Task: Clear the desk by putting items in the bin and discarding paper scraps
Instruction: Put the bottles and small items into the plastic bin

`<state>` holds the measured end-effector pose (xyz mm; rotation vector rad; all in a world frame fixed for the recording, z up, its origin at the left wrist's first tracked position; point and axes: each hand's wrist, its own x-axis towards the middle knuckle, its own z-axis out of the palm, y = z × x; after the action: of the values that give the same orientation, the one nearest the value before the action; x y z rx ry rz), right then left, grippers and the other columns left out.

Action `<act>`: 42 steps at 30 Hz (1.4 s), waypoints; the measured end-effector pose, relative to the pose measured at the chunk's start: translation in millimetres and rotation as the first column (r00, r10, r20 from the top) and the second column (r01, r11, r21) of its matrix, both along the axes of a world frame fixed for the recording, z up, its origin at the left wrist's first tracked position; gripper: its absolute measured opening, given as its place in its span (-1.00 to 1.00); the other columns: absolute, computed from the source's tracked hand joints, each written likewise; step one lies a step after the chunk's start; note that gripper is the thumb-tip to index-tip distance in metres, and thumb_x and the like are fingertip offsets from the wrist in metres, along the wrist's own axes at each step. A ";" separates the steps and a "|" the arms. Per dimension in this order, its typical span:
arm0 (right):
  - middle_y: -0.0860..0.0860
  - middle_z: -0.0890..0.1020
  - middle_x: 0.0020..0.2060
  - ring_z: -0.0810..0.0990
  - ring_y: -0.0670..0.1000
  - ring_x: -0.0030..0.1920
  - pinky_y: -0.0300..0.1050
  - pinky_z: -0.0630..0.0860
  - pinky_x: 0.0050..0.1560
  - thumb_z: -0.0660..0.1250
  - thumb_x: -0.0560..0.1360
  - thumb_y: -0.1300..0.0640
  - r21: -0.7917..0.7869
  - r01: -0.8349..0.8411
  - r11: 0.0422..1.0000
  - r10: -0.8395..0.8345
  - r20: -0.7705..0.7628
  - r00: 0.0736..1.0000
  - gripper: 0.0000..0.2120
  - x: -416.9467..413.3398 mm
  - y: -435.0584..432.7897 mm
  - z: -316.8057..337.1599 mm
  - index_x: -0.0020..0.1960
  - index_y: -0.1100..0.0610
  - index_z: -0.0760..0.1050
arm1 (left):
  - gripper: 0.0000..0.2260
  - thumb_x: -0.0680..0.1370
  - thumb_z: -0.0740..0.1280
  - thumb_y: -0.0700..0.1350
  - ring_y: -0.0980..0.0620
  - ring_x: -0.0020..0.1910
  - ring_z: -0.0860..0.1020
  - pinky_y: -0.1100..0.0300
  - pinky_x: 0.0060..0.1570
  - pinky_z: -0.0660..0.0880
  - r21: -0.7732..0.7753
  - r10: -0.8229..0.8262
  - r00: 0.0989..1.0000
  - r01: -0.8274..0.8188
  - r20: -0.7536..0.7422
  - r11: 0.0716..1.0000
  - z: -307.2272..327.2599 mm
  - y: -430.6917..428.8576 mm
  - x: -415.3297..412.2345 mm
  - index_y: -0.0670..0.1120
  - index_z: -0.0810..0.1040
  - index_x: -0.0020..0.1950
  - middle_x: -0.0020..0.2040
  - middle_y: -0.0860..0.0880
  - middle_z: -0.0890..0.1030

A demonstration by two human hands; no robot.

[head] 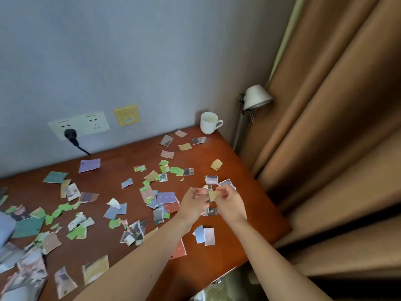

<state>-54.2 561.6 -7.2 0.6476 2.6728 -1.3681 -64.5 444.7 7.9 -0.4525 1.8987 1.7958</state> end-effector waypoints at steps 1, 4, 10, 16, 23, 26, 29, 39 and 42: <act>-0.06 0.62 0.08 0.57 -0.06 0.05 -0.12 0.61 -0.06 0.27 0.52 0.14 0.028 -0.012 1.000 0.012 0.013 1.000 -0.75 0.0 7.6 -3.9 0.18 -0.01 0.51 | -0.83 0.63 0.21 -0.16 -0.01 0.08 0.57 0.25 -0.11 0.48 0.005 -0.012 1.000 0.012 0.012 1.000 -2.8 7.8 -0.4 -0.10 0.47 0.21 0.17 -0.07 0.56; -0.10 0.56 0.19 0.45 -0.05 0.22 -0.06 0.56 0.09 0.30 0.51 0.13 0.155 -0.050 0.987 0.039 0.072 0.997 -0.71 0.1 28.5 -14.7 0.21 -0.08 0.50 | -0.85 0.65 0.14 -0.20 0.00 0.00 0.54 0.27 -0.18 0.43 0.016 -0.042 0.998 0.041 0.039 0.999 -14.0 27.1 -3.0 -0.11 0.46 0.16 0.11 -0.08 0.55; -0.08 0.32 0.46 0.29 0.04 0.44 -0.08 0.48 0.24 0.31 0.55 0.08 0.265 -0.353 0.897 0.288 0.255 0.923 -0.49 -2.3 55.3 -33.7 0.47 -0.08 0.29 | -0.79 0.60 0.13 -0.22 -0.02 0.04 0.58 0.24 -0.15 0.46 -0.053 -0.104 0.991 0.109 0.084 0.993 -44.9 47.5 -4.4 -0.14 0.49 0.17 0.11 -0.10 0.58; -0.07 0.25 0.49 0.20 0.04 0.47 -0.06 0.47 0.28 0.31 0.56 0.13 0.333 -0.484 0.809 0.377 0.337 0.863 -0.43 -7.8 63.4 -57.7 0.52 -0.05 0.19 | -0.72 0.63 0.11 -0.19 -0.03 0.10 0.58 0.23 -0.10 0.49 -0.087 -0.100 0.988 0.110 0.116 0.990 -60.6 54.6 -1.2 -0.14 0.45 0.31 0.21 -0.11 0.54; -0.04 0.24 0.47 0.28 0.06 0.43 -0.10 0.51 0.21 0.36 0.53 0.20 0.362 -0.545 0.756 0.408 0.389 0.826 -0.35 -10.6 73.4 -75.4 0.52 -0.04 0.15 | -0.64 0.62 0.09 -0.24 -0.04 0.19 0.53 0.19 0.03 0.49 -0.102 -0.120 0.984 0.134 0.132 0.986 -70.3 59.4 -6.3 -0.12 0.38 0.42 0.24 -0.09 0.52; 0.00 0.28 0.44 0.32 0.06 0.39 -0.09 0.51 0.20 0.33 0.55 0.14 0.341 -0.535 0.773 0.410 0.375 0.831 -0.37 -10.5 79.3 -74.2 0.53 -0.04 0.13 | -0.62 0.61 0.12 -0.24 -0.03 0.23 0.51 0.12 0.22 0.45 -0.110 -0.132 0.983 0.146 0.129 0.983 -73.5 59.5 -8.6 -0.14 0.36 0.44 0.26 -0.08 0.51; 0.02 0.38 0.39 0.45 0.08 0.32 -0.10 0.51 0.15 0.32 0.55 -0.05 0.265 -0.435 0.861 0.343 0.330 0.879 -0.41 -17.6 78.0 -67.2 0.51 -0.03 0.18 | -0.64 0.61 0.18 -0.15 -0.01 0.22 0.51 0.07 0.27 0.44 -0.079 -0.106 0.984 0.118 0.142 0.990 -72.5 60.4 -15.5 -0.10 0.38 0.42 0.26 -0.08 0.53; -0.06 0.53 0.18 0.62 0.01 0.05 -0.01 0.64 0.05 0.57 0.30 0.16 -0.405 -0.332 0.852 0.409 0.120 0.905 -0.25 -56.0 27.6 -45.0 0.39 -0.10 0.33 | -0.73 0.60 0.28 -0.06 -0.13 0.04 0.56 0.00 -0.13 0.60 -0.028 0.237 0.959 -0.236 0.156 0.971 -58.0 23.2 -44.8 -0.10 0.42 0.27 0.13 -0.15 0.53; -0.08 0.56 0.16 0.64 0.03 0.02 0.03 0.62 0.07 0.50 0.34 0.20 -0.346 -0.429 0.835 0.494 0.126 0.860 -0.36 -68.0 17.3 -42.6 0.34 -0.09 0.37 | -0.74 0.59 0.30 -0.06 -0.13 0.03 0.58 0.03 -0.18 0.62 -0.042 0.302 0.948 -0.300 0.100 0.953 -59.6 3.1 -45.1 -0.13 0.44 0.24 0.13 -0.19 0.54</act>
<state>-122.2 578.9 -49.8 0.0845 2.1780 -1.4244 -109.6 447.8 -51.7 -0.8705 1.8605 1.8932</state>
